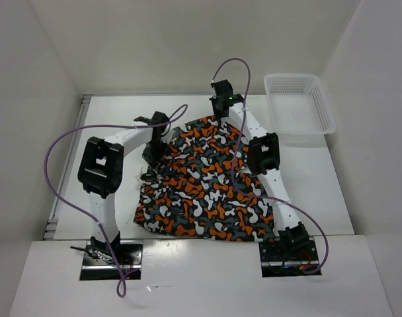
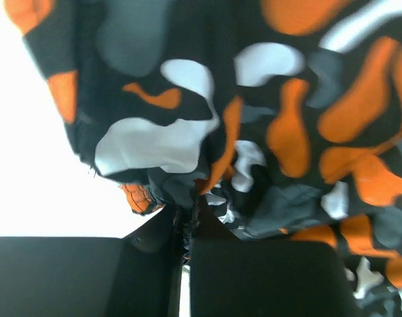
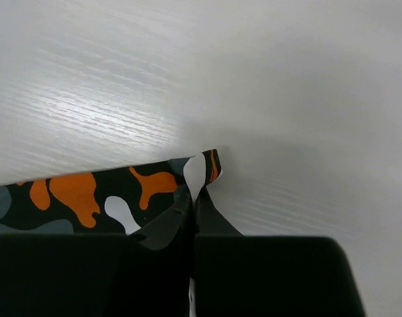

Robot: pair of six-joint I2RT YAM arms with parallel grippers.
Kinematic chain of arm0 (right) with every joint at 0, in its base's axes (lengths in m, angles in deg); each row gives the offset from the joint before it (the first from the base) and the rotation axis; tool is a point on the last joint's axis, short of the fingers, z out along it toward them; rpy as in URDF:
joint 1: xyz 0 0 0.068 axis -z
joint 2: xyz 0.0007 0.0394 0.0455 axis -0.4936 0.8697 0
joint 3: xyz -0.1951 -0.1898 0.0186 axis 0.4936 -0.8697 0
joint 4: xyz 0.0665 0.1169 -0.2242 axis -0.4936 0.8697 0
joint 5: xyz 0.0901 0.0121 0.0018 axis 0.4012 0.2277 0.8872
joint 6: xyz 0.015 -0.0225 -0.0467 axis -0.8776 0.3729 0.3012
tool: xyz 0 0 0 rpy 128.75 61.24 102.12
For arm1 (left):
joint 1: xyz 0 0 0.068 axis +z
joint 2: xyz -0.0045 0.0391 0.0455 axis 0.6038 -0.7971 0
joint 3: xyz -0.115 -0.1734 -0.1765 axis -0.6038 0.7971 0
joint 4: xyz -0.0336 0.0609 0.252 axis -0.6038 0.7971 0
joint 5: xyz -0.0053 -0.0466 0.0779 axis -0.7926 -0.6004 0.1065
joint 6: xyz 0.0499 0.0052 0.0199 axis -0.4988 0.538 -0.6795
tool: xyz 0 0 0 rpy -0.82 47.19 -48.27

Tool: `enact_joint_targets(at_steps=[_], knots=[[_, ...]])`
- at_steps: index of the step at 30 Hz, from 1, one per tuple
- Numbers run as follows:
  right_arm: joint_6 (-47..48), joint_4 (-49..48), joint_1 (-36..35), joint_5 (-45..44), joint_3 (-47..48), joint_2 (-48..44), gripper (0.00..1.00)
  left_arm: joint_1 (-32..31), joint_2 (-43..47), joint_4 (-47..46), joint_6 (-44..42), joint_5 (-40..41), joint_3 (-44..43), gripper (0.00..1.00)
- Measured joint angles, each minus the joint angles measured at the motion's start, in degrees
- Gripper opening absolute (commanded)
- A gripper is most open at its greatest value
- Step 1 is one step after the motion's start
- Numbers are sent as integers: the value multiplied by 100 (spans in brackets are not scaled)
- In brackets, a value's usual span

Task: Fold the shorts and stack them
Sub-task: Fold the shorts

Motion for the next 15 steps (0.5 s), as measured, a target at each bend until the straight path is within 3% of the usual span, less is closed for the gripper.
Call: enact_joint_targets(at_steps=[3, 9, 15], knots=[[17, 166, 48, -175, 111, 2, 0, 247, -79, -109, -2, 258, -186, 0], [20, 369, 330, -326, 726, -85, 0, 1137, -697, -398, 2, 542, -2041, 0], [127, 511, 424, -61, 719, -876, 0, 1311, -214, -887, 2, 809, -2199, 0]])
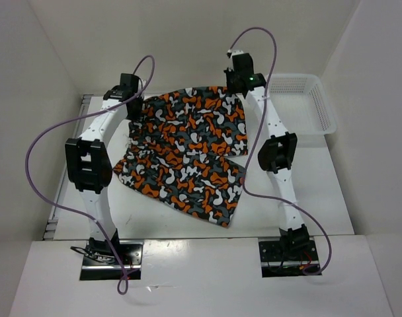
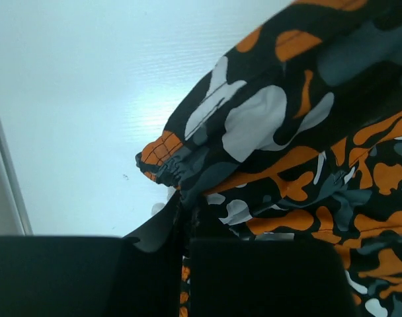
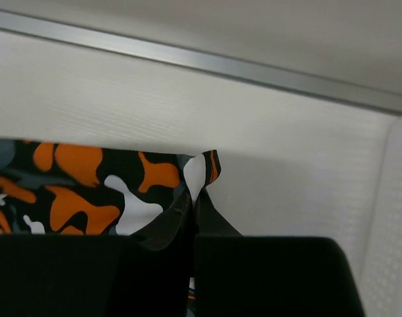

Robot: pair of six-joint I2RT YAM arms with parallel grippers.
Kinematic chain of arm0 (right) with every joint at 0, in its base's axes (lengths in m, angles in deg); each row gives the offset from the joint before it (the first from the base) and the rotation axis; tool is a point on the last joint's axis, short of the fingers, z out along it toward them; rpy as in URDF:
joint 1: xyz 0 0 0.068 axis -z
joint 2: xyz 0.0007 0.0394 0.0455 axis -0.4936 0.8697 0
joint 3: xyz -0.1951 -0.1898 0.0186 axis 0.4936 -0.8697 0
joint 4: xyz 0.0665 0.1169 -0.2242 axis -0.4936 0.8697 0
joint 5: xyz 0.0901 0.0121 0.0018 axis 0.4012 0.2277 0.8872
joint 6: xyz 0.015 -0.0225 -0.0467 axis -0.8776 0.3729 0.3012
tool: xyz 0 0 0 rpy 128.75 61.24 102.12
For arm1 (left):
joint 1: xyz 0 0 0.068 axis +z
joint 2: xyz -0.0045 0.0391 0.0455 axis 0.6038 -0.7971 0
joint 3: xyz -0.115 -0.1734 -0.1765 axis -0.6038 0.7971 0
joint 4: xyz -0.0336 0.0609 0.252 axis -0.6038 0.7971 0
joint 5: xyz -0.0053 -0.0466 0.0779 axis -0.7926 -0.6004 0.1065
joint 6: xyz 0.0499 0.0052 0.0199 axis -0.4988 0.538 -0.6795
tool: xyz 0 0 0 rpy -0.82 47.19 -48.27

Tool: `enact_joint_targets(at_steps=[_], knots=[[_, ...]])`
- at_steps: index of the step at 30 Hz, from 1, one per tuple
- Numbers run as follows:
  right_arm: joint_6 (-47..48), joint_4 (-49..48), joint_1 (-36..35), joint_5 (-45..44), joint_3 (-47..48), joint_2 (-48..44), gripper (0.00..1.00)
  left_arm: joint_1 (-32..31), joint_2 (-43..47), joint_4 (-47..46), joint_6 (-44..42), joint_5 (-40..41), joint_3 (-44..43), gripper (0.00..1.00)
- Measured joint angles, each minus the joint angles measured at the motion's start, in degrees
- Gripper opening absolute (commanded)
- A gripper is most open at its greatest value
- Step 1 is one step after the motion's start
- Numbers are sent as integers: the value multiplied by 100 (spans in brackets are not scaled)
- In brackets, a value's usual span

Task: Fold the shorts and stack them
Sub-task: Fold the shorts

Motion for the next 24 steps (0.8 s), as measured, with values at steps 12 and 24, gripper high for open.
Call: enact_joint_targets(at_steps=[12, 24], knots=[[809, 42, -175, 1440, -3536, -3077, 0, 142, 1311, -155, 0, -175, 2072, 0], [2214, -975, -2166, 1521, -9232, -7246, 0, 487, 2656, -238, 0, -361, 3587, 0]])
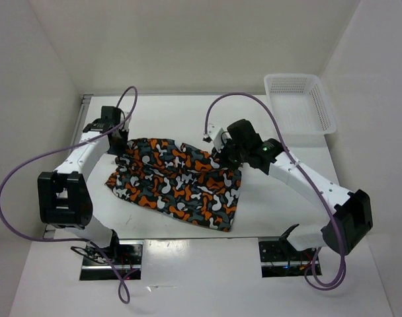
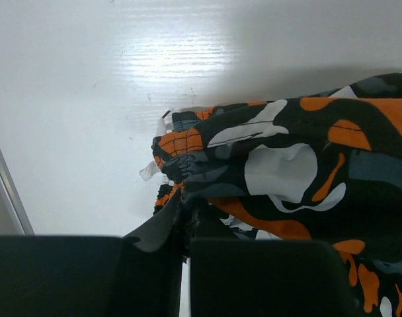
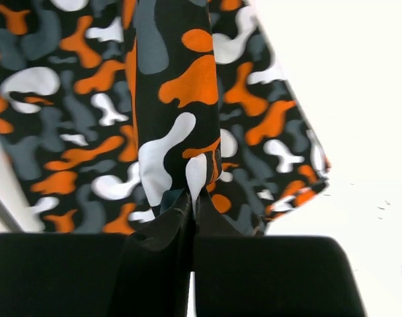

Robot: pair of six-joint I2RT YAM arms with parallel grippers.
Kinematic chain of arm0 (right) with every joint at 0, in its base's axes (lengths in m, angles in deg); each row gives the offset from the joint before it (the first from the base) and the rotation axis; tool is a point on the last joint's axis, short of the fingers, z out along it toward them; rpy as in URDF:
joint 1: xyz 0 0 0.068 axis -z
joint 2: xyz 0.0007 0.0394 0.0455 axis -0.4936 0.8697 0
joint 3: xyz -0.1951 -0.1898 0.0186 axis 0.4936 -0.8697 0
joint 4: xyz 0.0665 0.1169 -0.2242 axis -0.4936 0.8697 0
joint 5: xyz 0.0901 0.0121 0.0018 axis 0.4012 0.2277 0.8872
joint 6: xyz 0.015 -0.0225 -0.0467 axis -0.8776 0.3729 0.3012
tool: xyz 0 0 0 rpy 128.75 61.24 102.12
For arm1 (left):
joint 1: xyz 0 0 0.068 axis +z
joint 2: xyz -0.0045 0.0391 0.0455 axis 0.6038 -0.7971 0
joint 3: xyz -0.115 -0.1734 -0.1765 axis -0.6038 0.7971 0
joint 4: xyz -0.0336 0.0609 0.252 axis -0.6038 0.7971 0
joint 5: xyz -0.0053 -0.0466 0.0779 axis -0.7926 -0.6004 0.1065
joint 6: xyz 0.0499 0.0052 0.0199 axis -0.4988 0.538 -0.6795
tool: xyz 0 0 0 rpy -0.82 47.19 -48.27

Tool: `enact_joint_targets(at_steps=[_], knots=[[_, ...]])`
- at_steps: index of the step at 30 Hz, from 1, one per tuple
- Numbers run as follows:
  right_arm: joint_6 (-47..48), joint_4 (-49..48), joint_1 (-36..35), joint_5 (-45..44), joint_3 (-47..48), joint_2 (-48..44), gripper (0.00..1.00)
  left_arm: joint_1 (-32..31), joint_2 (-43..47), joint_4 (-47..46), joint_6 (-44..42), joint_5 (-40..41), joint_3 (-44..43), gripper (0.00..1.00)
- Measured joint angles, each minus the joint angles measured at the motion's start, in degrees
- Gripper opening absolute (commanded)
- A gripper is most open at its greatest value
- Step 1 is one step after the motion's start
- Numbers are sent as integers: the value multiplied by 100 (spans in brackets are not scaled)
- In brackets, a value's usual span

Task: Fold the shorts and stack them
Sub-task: Fold the shorts

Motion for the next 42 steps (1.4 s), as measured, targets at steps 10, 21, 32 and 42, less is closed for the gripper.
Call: enact_joint_targets(at_steps=[10, 21, 32, 42], knots=[[780, -262, -586, -61, -933, -120, 16, 35, 1698, -55, -13, -44, 1032, 16], [2068, 542, -1115, 804, -1325, -804, 68, -142, 4159, 979, -4, -348, 2465, 39], [2096, 721, -1182, 564, -1582, -1386, 68, -144, 6946, 2291, -24, -103, 3279, 100], [883, -789, -704, 273, -1394, -199, 38, -146, 7877, 1237, -7, 212, 3467, 100]])
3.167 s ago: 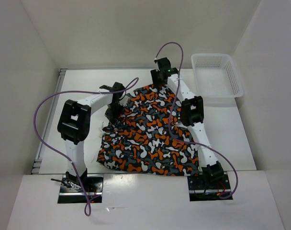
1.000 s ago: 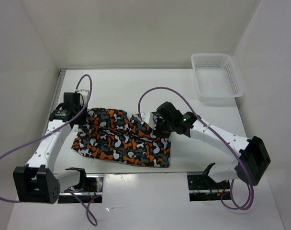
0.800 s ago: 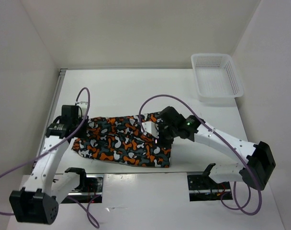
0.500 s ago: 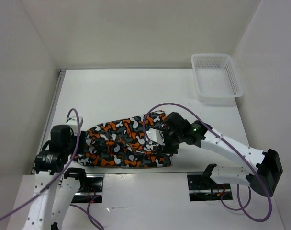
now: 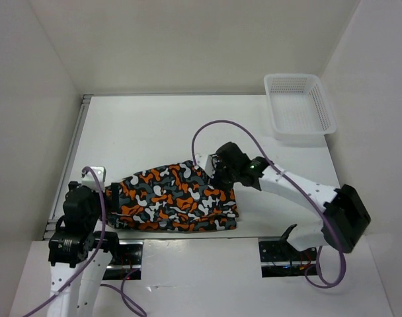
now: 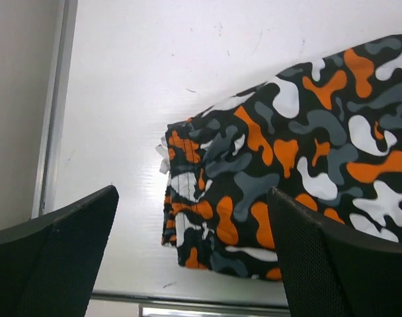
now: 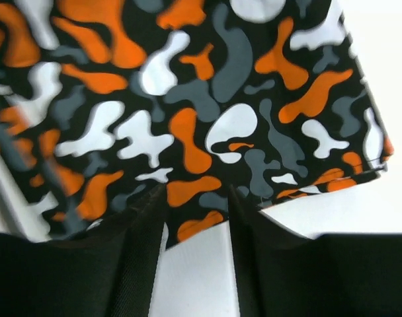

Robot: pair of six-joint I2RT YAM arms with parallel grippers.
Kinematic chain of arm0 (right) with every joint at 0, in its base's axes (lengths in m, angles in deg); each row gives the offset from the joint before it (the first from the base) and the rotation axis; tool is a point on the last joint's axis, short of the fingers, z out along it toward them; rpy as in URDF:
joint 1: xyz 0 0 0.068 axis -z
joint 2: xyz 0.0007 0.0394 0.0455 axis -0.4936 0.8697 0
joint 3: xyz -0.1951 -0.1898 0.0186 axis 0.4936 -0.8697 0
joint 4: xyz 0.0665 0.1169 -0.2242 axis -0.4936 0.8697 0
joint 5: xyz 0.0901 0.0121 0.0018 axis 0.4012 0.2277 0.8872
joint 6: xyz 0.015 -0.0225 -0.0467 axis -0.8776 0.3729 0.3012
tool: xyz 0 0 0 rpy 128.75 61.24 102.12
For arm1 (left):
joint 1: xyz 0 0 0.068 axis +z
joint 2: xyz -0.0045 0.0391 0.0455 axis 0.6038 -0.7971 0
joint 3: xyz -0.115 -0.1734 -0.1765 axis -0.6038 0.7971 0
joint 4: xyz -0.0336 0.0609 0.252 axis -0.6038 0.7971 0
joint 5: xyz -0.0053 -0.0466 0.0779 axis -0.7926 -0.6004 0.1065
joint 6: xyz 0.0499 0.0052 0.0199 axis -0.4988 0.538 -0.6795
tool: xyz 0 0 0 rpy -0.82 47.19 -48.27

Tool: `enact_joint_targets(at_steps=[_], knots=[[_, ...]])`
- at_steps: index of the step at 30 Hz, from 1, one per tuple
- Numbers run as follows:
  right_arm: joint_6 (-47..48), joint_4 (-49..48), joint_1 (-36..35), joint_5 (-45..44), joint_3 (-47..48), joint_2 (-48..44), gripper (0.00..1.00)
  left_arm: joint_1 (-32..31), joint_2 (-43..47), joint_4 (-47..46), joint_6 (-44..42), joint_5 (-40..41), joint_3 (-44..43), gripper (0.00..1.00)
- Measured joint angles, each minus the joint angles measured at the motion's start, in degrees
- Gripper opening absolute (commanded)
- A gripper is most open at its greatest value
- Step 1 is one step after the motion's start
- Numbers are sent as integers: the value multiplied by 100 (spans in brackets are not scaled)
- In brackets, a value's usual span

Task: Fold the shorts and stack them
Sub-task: Fold the shorts

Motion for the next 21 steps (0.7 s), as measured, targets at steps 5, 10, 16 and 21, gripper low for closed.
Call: enact_joint_targets(at_steps=[5, 10, 16, 21], knots=[[-208, -219, 96, -308, 26, 1145, 20, 0, -1381, -800, 2, 170, 518, 100], [-232, -221, 101, -444, 52, 1574, 17, 0, -3919, -1530, 4, 413, 909, 92], [-186, -188, 136, -446, 304, 2162, 17, -31, -7077, -1617, -55, 522, -754, 77], [-236, -85, 251, -616, 813, 2608, 16, -87, -7980, -1534, -155, 634, -1609, 77]])
